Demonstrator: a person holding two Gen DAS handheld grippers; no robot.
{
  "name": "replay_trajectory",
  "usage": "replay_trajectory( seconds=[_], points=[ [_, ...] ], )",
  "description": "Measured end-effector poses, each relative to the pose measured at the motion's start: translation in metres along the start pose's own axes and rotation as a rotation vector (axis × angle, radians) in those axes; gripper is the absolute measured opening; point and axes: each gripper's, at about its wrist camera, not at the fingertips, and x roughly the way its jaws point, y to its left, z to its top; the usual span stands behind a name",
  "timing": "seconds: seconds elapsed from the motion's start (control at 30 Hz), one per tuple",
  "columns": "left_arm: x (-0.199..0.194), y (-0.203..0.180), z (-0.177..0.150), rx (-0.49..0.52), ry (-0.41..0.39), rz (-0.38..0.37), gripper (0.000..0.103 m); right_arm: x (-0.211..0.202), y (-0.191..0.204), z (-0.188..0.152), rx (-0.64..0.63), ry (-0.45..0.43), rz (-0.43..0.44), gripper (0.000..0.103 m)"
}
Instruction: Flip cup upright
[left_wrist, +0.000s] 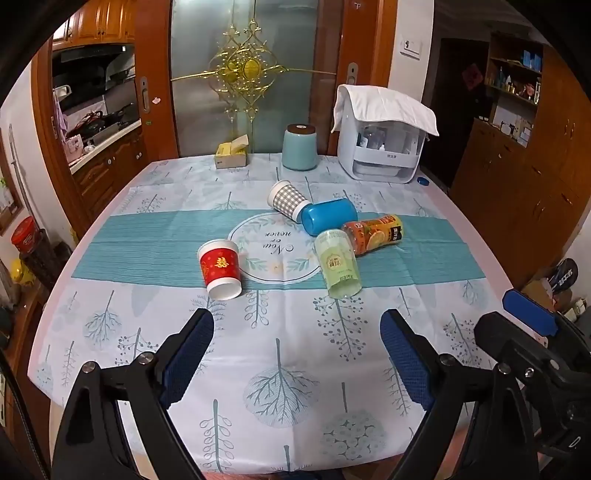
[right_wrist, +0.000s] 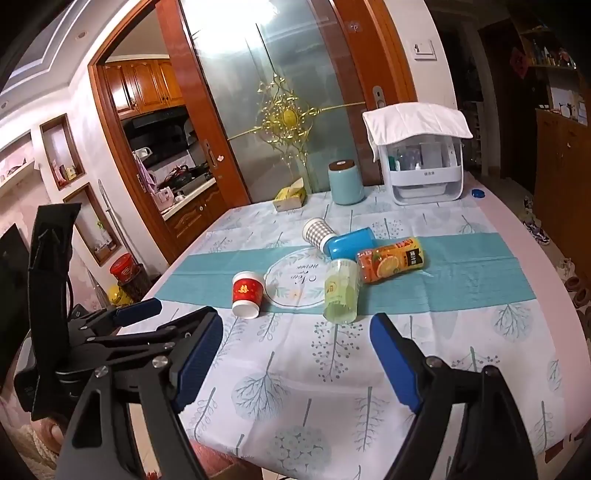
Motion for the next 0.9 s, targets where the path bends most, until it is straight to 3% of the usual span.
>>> replay_trajectory(
  seconds=[0.9],
  points=[
    [0.019,0.002,-0.002,-0.018,0.043,0.008,0.091,0.017,-0.003,-0.005,0.011,0.034,0.000,0.082]
  ],
)
